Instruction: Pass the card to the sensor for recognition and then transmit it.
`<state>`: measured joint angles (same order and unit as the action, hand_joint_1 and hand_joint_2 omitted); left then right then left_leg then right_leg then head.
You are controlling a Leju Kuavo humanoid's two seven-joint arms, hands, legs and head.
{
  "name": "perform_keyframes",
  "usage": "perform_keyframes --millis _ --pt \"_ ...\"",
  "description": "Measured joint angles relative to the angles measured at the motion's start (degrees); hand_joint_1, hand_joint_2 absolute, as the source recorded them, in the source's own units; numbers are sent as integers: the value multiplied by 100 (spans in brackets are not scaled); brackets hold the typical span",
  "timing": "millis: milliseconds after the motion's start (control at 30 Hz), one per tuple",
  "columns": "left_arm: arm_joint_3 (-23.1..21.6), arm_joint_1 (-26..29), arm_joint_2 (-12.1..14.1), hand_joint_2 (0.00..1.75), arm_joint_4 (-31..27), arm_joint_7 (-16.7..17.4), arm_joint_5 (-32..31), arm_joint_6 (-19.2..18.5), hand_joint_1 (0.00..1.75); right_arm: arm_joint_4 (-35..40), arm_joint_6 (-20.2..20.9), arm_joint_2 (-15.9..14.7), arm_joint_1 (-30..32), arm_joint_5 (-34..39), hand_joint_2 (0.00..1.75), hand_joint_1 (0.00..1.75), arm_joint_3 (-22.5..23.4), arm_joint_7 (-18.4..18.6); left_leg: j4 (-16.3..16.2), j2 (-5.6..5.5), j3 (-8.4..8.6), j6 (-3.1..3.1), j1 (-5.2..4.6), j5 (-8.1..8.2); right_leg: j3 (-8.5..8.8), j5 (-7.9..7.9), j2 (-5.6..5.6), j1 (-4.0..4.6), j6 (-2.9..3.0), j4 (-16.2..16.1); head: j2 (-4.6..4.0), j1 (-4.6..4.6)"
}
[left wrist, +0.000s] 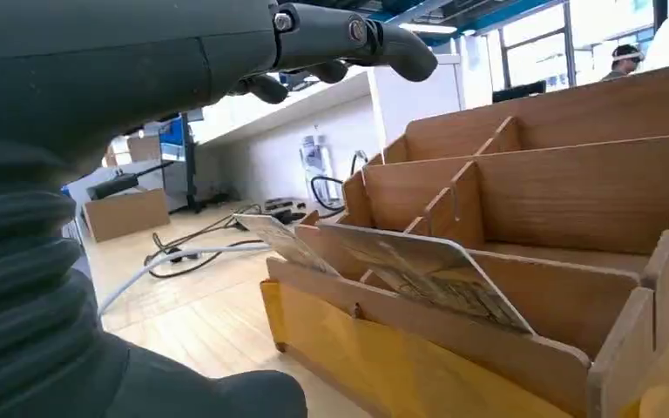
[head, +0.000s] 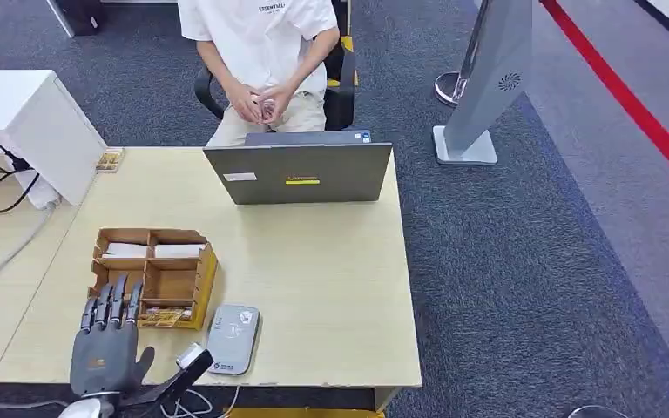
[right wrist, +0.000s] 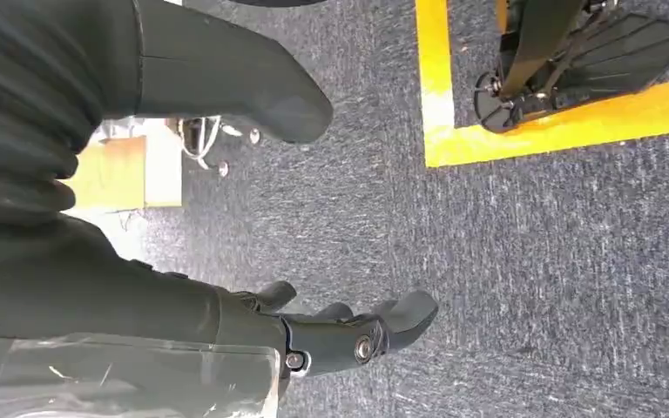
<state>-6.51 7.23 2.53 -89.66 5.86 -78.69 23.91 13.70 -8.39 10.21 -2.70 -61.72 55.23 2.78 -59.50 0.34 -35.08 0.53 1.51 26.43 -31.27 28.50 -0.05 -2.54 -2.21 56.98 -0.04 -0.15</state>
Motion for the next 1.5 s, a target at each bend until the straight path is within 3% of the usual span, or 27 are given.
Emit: perform_keyframes --millis 733,767,1500 --pt "-159 -152 -118 175 256 -48 -57 15 0 -2 0 2 -21 -24 175 0 0 -33 -1 1 -1 0 0 0 5 0 0 0 0 0 0 -2" --pt "-159 -152 -118 175 256 -48 -57 15 175 -2 0 2 -21 -17 175 0 0 -33 -1 1 -1 0 0 0 5 0 0 0 0 0 0 -2" --pt "-282 -147 -111 175 256 -166 98 129 175 -7 0 7 -20 -107 175 0 0 -31 -1 0 -1 0 0 0 8 0 0 0 0 0 0 -2"
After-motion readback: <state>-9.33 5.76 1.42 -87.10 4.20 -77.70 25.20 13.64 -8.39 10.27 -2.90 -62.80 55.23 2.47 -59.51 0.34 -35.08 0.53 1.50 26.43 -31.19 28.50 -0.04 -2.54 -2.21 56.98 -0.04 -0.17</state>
